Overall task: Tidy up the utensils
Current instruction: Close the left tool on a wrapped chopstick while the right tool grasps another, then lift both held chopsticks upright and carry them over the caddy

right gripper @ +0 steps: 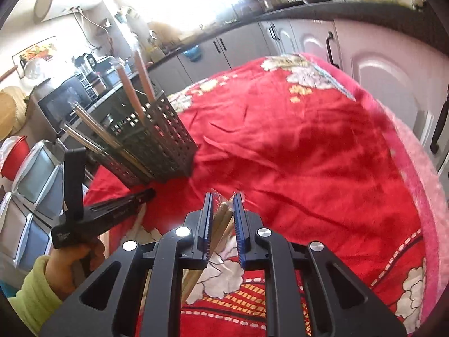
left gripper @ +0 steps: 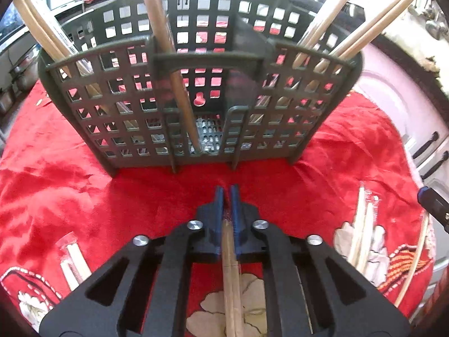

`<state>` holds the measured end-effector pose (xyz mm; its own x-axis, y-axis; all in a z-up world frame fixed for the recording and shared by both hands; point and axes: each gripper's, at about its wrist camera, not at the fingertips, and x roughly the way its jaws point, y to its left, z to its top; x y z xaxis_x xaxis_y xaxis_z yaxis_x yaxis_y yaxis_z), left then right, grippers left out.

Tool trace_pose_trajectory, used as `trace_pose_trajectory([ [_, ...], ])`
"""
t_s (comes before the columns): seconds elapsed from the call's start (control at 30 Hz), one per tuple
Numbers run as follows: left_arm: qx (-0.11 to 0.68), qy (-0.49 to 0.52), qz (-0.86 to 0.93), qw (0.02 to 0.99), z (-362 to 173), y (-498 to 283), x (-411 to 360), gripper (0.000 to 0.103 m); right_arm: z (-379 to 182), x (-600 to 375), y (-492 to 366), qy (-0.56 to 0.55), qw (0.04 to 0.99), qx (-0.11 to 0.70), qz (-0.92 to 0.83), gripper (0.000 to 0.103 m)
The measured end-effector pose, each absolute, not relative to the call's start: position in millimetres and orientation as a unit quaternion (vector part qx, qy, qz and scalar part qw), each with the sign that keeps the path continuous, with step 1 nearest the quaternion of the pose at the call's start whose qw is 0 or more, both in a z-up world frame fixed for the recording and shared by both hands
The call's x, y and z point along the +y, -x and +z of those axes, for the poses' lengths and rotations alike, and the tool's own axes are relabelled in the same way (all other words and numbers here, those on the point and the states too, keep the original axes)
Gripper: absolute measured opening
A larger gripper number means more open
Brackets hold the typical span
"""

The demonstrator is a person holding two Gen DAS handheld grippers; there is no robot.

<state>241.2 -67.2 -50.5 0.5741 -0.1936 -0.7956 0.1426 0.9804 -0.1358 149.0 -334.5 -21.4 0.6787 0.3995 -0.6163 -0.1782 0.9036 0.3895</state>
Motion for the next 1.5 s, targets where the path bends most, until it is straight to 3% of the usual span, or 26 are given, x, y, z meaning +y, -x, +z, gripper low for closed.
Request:
trace_pose_trajectory([
  [0.63,0.325,0.11,-0.154,0.927,55,-184,-11,0.0,48,-311,-116,-0.123,0.934,0.275,0.194,0.012],
  [1.5,0.218,0.117,-0.152,0.957,133,-149,18,0.0,118,-245,-104,-0.072,0.942,0.2,0.262,0.011],
])
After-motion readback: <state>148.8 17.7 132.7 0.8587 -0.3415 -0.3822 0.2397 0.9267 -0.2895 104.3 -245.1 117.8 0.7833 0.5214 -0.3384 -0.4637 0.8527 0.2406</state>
